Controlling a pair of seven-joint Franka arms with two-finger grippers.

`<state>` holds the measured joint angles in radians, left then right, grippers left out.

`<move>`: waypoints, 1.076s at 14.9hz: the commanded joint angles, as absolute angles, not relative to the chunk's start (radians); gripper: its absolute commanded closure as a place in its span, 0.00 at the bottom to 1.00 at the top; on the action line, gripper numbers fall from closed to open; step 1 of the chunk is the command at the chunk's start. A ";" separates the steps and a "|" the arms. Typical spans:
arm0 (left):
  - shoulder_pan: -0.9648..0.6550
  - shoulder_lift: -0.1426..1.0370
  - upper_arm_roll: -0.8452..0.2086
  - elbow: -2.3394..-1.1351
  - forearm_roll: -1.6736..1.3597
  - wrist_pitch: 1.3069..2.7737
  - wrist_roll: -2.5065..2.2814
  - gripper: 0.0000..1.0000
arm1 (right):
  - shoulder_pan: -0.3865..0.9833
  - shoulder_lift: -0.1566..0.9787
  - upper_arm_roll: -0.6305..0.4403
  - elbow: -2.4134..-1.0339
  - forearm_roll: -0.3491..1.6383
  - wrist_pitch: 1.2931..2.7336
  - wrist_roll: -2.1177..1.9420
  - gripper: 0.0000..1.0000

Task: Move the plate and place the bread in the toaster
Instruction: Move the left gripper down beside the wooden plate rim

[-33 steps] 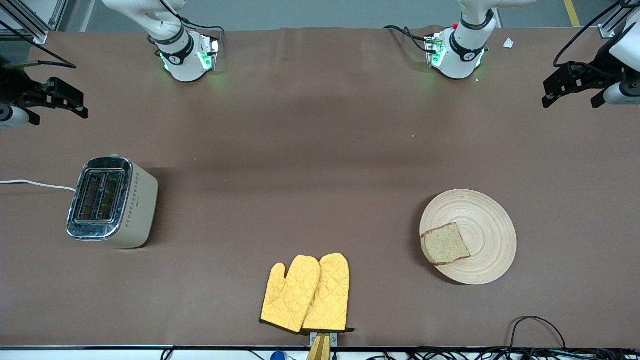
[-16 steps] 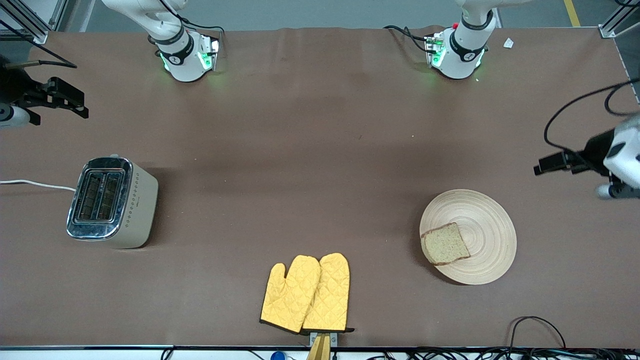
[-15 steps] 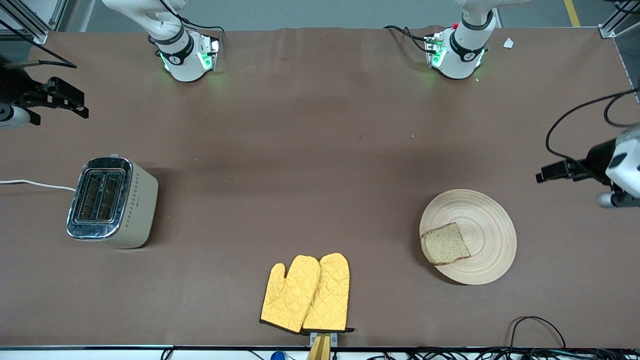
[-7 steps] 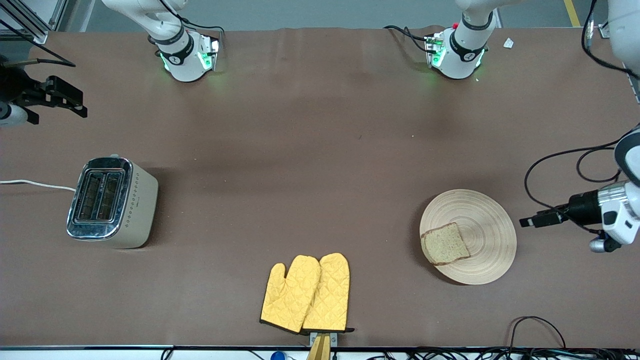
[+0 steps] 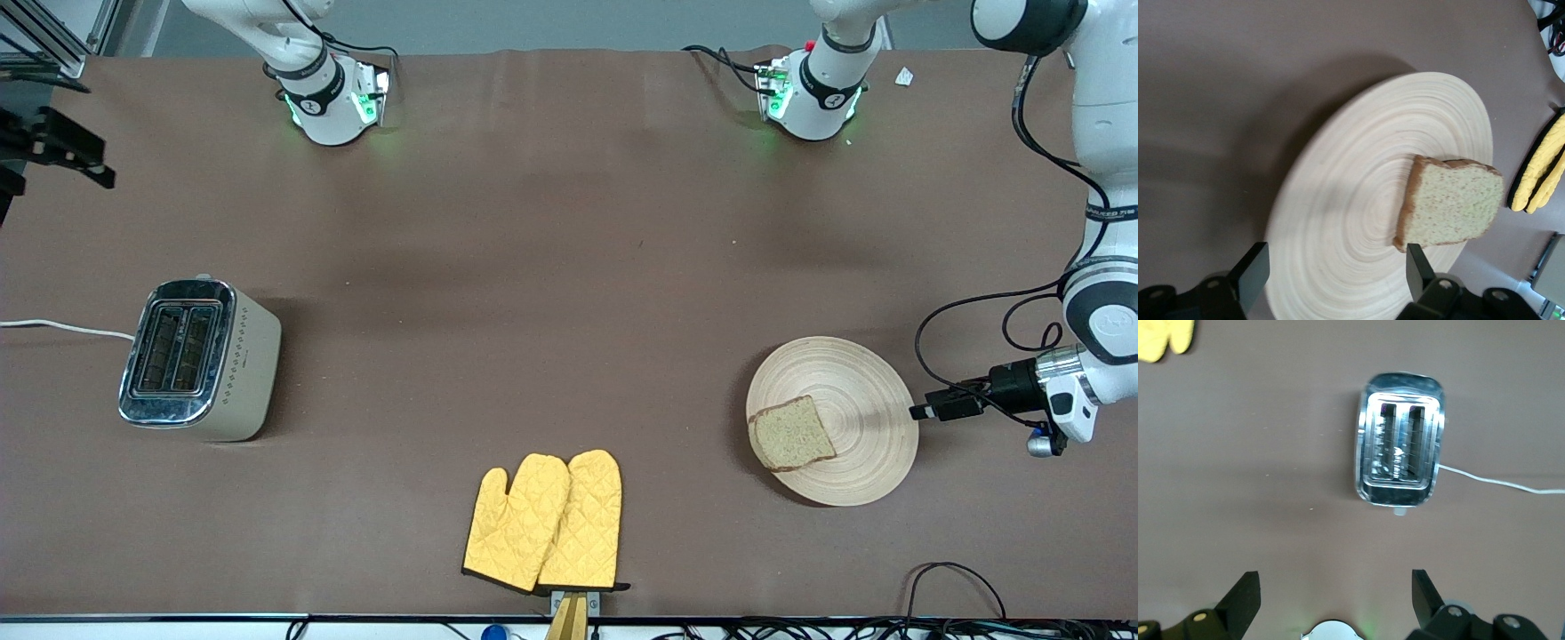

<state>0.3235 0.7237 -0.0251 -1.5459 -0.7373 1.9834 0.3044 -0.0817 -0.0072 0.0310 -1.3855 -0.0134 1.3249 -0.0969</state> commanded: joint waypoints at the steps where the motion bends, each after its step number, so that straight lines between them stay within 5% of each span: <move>1: 0.348 0.761 -0.028 -1.526 -0.781 1.980 0.360 0.16 | -0.143 -0.018 0.037 -1.404 -0.008 1.360 -0.103 0.00; 6: 0.373 0.802 -0.028 -1.528 -0.850 1.980 0.434 0.24 | -0.107 -0.014 0.043 -1.420 -0.015 1.405 -0.092 0.00; 12: 0.376 0.851 -0.029 -1.523 -0.979 1.980 0.560 0.47 | -0.123 0.002 0.040 -1.424 -0.020 1.410 -0.100 0.00; 16: 0.374 0.853 -0.032 -1.523 -0.979 1.979 0.560 0.73 | -0.121 0.002 0.038 -1.420 -0.021 1.411 -0.104 0.00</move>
